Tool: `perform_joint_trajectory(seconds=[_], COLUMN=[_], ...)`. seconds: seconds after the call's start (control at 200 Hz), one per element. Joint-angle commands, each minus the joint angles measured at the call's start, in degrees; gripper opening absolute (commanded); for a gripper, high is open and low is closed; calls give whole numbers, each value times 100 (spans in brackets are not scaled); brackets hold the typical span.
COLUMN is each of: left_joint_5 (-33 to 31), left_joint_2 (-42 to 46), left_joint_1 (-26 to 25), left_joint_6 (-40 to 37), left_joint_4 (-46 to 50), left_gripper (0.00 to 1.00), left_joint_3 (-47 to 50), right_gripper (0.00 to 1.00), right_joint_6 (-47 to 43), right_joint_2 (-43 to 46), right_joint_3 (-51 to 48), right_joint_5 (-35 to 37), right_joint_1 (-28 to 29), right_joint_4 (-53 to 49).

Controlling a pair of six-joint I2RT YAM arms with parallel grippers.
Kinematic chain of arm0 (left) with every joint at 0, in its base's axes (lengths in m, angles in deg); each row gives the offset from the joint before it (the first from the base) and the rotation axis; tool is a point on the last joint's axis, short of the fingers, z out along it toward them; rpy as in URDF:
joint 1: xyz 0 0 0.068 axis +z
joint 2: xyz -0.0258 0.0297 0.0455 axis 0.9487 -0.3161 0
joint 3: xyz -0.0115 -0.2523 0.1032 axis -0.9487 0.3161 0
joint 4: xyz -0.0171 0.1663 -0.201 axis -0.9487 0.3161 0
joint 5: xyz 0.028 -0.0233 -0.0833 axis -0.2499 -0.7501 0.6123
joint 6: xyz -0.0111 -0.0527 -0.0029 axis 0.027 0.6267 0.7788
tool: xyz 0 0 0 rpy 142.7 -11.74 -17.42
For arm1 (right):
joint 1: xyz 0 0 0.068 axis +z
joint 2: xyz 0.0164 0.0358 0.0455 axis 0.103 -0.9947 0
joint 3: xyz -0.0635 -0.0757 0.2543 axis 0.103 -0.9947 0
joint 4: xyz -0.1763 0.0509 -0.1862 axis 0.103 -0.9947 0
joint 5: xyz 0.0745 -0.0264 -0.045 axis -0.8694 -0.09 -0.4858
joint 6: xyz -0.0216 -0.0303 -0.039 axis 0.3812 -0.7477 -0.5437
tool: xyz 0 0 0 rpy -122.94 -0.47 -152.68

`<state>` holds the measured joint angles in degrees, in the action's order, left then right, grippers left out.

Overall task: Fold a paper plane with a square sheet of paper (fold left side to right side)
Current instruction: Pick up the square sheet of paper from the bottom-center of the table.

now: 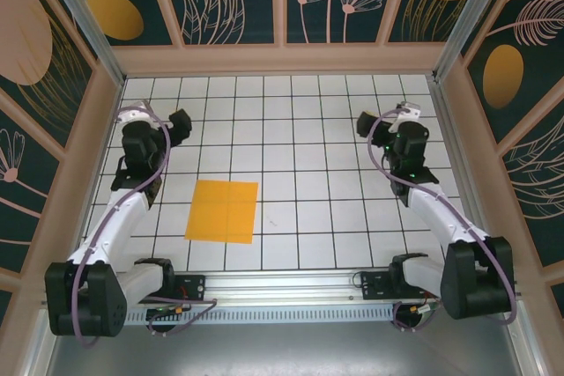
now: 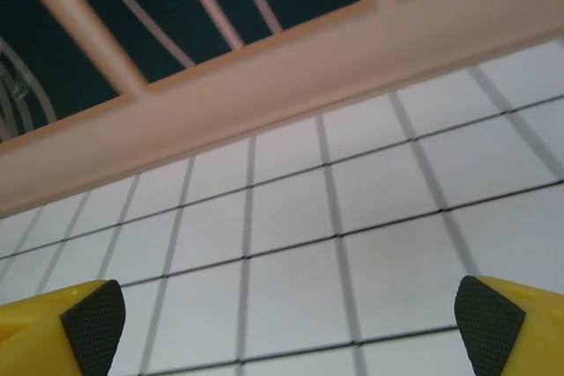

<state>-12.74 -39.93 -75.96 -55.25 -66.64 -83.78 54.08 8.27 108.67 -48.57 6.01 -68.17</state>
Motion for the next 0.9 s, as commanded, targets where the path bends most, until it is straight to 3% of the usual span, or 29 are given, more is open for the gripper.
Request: perform_joint_trajectory(seconds=[0.0, 0.16, 0.415, 0.641, 0.896], left_joint_5=[249, 160, 356, -64, 56], left_joint_2=[44, 335, 392, 314, 19], left_joint_1=[-679, -1729, -2409, -2531, -2559], left_joint_6=[564, 1309, 2034, 2172, 2116], left_joint_4=[2418, 2881, 3014, 3212, 3050], left_gripper=[99, 98, 99, 99, 99], left_joint_3=[-196, 465, 1333, 1468, 1565], right_gripper=[99, 99, 99, 99, 94], right_joint_6=[1140, 1822, 2014, 1625, 1399], right_joint_2=[-26, -401, -2163, -3734, -4863], right_joint_3=[385, 536, 1484, 2834, 3975], right_joint_5=[567, 838, 918, 627, 204], right_joint_1=[770, 2235, 4010, 4364, 4415], right_joint_4=[-1858, -2375, -2538, -2630, -2973])
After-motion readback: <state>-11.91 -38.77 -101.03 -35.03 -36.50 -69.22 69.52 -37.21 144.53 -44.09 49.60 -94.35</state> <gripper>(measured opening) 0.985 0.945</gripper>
